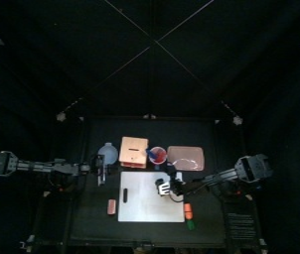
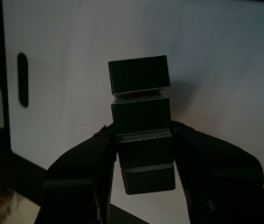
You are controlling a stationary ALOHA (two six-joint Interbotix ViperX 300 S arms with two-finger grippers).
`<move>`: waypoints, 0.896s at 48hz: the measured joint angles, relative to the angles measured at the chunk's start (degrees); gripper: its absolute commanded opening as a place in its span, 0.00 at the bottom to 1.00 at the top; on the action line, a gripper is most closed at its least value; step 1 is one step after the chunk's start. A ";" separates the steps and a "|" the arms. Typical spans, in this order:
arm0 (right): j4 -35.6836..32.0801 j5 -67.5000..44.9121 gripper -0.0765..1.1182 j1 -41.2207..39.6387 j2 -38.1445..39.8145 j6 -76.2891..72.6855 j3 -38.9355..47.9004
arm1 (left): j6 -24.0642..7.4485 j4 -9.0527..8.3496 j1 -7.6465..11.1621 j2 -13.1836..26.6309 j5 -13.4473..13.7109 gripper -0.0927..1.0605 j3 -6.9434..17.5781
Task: Place sushi on board then cut the sushi with the knife then place the pieces on the plate
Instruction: Place the sushi on the board
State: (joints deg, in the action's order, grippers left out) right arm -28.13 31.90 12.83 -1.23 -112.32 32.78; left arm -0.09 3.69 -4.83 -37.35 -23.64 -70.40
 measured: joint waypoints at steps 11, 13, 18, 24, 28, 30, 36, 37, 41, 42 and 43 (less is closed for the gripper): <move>-0.88 7.82 0.57 3.43 -7.29 -8.44 -7.82 | -0.09 1.32 -0.26 0.00 0.00 0.06 0.00; -0.62 8.44 0.57 3.52 -8.26 -8.88 -8.79 | -0.09 1.32 -0.35 0.00 0.00 0.06 0.00; 0.79 11.34 0.57 3.69 -11.25 -9.49 -11.87 | -0.09 1.32 -0.35 -0.09 0.00 0.06 -0.09; 2.11 16.17 0.57 3.52 -13.80 -8.88 -16.17 | -0.09 1.32 -0.35 -0.18 0.00 0.06 0.00; 2.37 19.95 0.57 3.43 -14.94 -8.88 -18.90 | -0.09 1.41 -0.35 -0.35 0.00 0.06 0.00; 2.46 21.36 0.57 3.43 -15.21 -8.88 -19.69 | -0.09 1.41 -0.35 -0.35 0.00 0.06 0.00; 3.08 23.64 0.58 3.25 -16.00 -8.79 -21.36 | -0.09 1.32 -0.35 -0.44 0.09 0.06 0.00; 3.34 23.64 0.58 3.25 -16.17 -8.79 -21.53 | -0.18 1.41 -0.35 -0.44 0.09 0.06 0.00; 4.13 23.73 0.58 3.16 -16.96 -8.79 -21.62 | -0.18 1.41 -0.35 -0.53 0.18 0.06 -0.09; 4.22 23.73 0.58 3.16 -17.05 -8.79 -21.53 | -0.09 1.32 -0.35 -0.53 0.18 0.06 0.00; 4.22 23.73 0.58 3.08 -17.14 -8.88 -21.62 | -0.09 1.32 -0.35 -0.44 0.09 0.06 0.00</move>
State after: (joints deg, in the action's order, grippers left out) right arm -23.91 55.63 15.91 -18.37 -121.20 11.16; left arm -0.18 5.01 -5.19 -37.79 -23.55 -70.40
